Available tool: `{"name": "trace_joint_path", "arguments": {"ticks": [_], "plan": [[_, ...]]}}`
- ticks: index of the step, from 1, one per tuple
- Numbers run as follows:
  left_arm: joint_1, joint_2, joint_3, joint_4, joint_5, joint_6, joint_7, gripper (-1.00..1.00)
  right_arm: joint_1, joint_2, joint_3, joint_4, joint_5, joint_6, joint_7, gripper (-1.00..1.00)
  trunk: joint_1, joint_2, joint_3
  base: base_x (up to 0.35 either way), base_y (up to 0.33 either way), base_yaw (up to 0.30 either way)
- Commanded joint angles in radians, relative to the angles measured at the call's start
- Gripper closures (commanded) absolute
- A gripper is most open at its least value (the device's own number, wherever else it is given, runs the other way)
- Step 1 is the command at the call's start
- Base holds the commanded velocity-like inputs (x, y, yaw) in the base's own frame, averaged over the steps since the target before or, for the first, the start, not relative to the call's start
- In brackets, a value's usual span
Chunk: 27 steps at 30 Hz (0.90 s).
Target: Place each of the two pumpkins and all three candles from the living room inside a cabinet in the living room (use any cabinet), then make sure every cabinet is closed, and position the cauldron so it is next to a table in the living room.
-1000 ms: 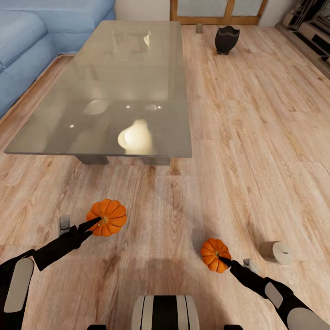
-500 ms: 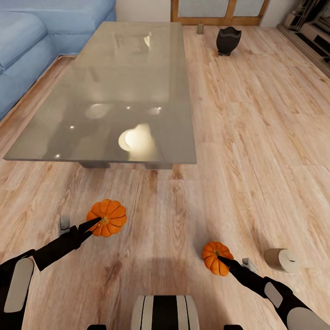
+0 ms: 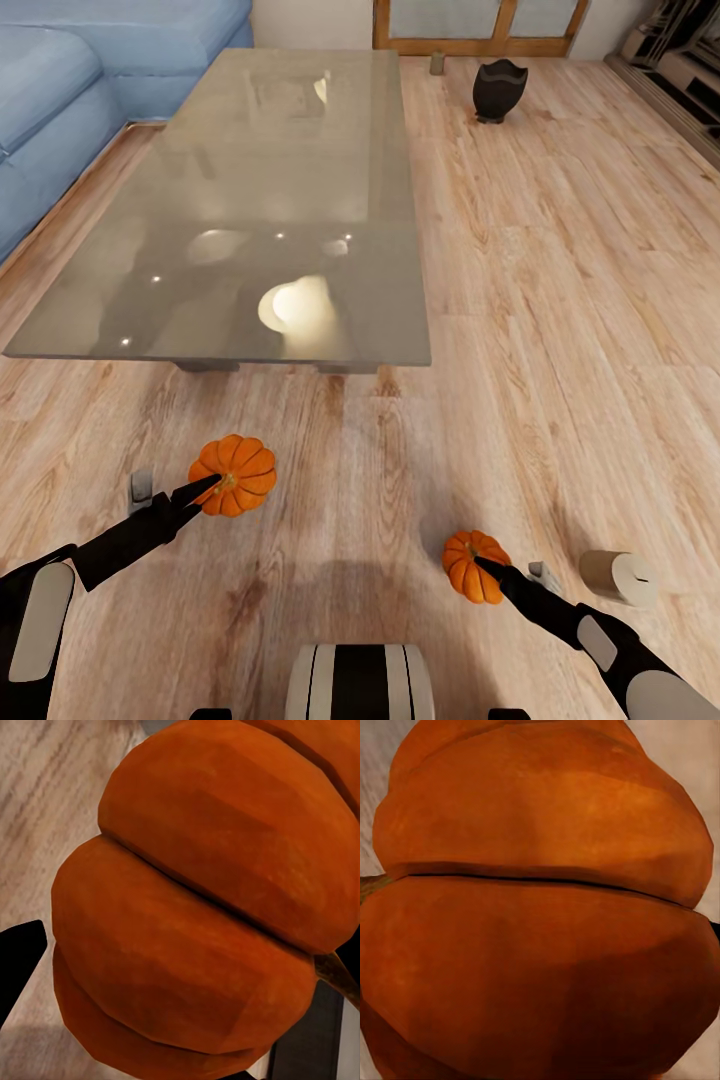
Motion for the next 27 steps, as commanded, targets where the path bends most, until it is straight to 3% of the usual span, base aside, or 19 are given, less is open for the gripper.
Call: {"name": "trace_joint_path", "arguments": {"ticks": [1, 27], "plan": [[-0.001, 0.000, 0.001, 0.000, -0.002, 0.004, -0.006, 1.00, 0.000, 0.000, -0.004, 0.001, 0.007, 0.003, -0.049, 1.00, 0.000, 0.000, -0.001, 0.004, 0.000, 0.000], [-0.001, 0.000, 0.001, -0.002, -0.004, 0.003, -0.010, 1.00, 0.000, 0.000, -0.004, 0.001, 0.007, 0.002, -0.049, 1.00, 0.000, 0.000, -0.001, 0.000, 0.000, 0.000]]}}
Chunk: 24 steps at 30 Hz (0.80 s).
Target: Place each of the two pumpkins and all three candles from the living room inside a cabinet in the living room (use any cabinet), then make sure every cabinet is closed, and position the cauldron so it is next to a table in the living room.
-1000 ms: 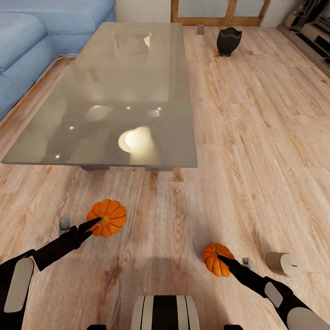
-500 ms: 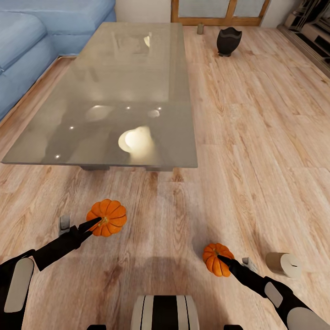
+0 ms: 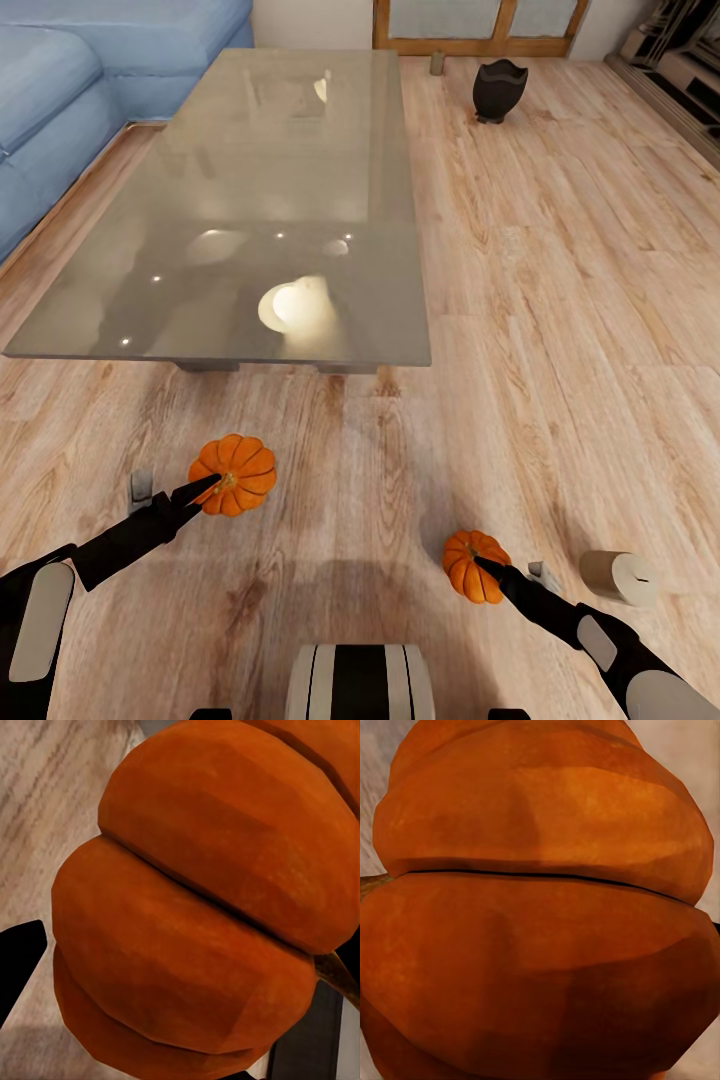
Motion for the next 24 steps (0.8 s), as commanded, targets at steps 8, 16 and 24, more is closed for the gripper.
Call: {"name": "trace_joint_path", "arguments": {"ticks": [8, 16, 24], "plan": [[0.000, 0.000, 0.001, 0.000, -0.003, 0.004, -0.004, 1.00, 0.000, 0.000, -0.004, 0.001, 0.008, 0.003, -0.049, 1.00, 0.000, 0.000, -0.001, 0.000, 0.000, 0.000], [-0.001, 0.000, 0.001, 0.000, -0.003, 0.004, -0.003, 1.00, 0.000, 0.000, -0.004, 0.001, 0.008, 0.003, -0.049, 1.00, 0.000, 0.000, -0.001, -0.053, 0.000, 0.000], [0.000, 0.000, 0.001, 0.000, -0.003, 0.004, -0.003, 1.00, 0.000, 0.000, -0.004, 0.001, 0.008, 0.003, -0.047, 1.00, 0.000, 0.000, -0.001, -0.053, 0.000, 0.000]]}}
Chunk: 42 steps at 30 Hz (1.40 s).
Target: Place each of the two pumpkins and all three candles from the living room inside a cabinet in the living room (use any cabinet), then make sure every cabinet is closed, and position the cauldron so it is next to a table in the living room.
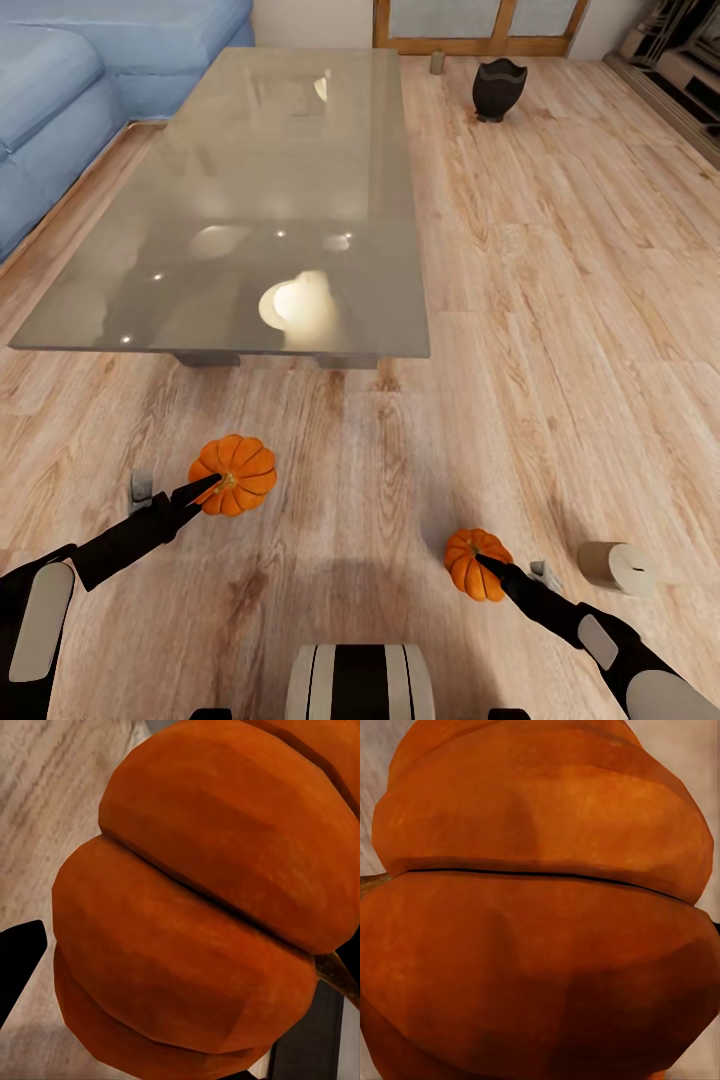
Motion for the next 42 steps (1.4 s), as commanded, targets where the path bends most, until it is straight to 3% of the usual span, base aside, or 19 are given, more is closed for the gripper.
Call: {"name": "trace_joint_path", "arguments": {"ticks": [1, 10, 15, 42], "plan": [[0.000, 0.000, 0.001, 0.000, -0.002, 0.004, -0.005, 1.00, 0.001, 0.000, 0.010, 0.003, 0.019, 0.003, -0.038, 1.00, 0.000, 0.000, -0.001, -0.007, 0.000, 0.000], [0.000, 0.000, 0.001, 0.000, -0.002, 0.004, -0.008, 1.00, 0.001, 0.000, 0.010, 0.003, 0.018, 0.003, -0.020, 1.00, 0.000, 0.000, -0.001, -0.044, 0.000, 0.000], [0.000, 0.000, 0.001, 0.000, -0.002, 0.004, -0.009, 1.00, 0.001, -0.001, 0.010, 0.003, 0.019, 0.003, 0.034, 1.00, 0.000, 0.000, -0.001, -0.008, 0.000, 0.000], [-0.001, 0.000, 0.001, 0.000, -0.002, 0.004, -0.004, 1.00, 0.001, -0.002, 0.010, -0.027, 0.019, 0.003, 0.063, 1.00, -0.012, 0.006, 0.104, 0.000, 0.000, 0.000]]}}
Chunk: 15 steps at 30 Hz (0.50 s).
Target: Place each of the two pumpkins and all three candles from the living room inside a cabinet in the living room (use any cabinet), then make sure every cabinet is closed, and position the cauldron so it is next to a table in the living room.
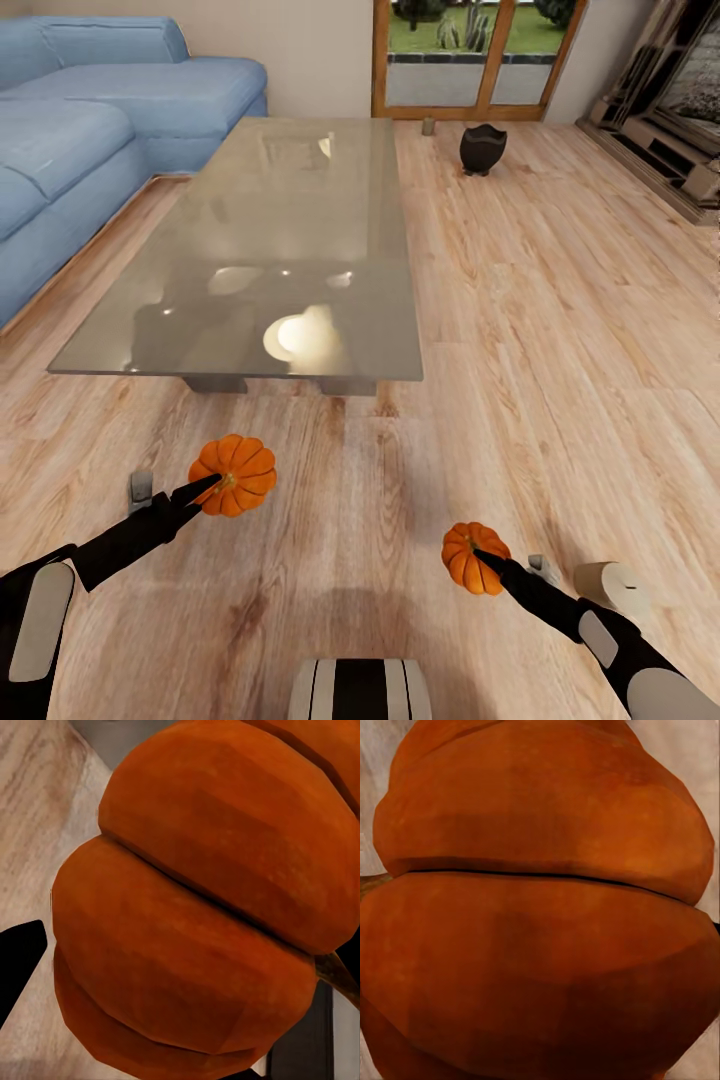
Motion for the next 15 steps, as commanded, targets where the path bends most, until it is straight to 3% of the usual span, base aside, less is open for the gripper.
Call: {"name": "trace_joint_path", "arguments": {"ticks": [1, 4, 15], "plan": [[-0.001, 0.000, 0.001, 0.000, -0.004, 0.004, -0.005, 1.00, 0.000, 0.000, -0.002, 0.000, -0.005, 0.008, 0.001, 1.00, -0.001, 0.000, 0.003, 0.000, 0.000, 0.000], [-0.001, 0.000, 0.001, 0.000, -0.004, 0.004, -0.003, 1.00, 0.000, 0.000, -0.003, -0.001, -0.005, 0.008, 0.001, 1.00, -0.002, 0.001, 0.015, 0.000, 0.000, 0.000], [-0.001, 0.000, 0.001, 0.000, -0.004, 0.004, -0.008, 1.00, 0.000, 0.000, -0.003, -0.002, -0.006, 0.008, 0.001, 1.00, -0.002, 0.001, 0.015, -0.009, 0.000, 0.000]]}}
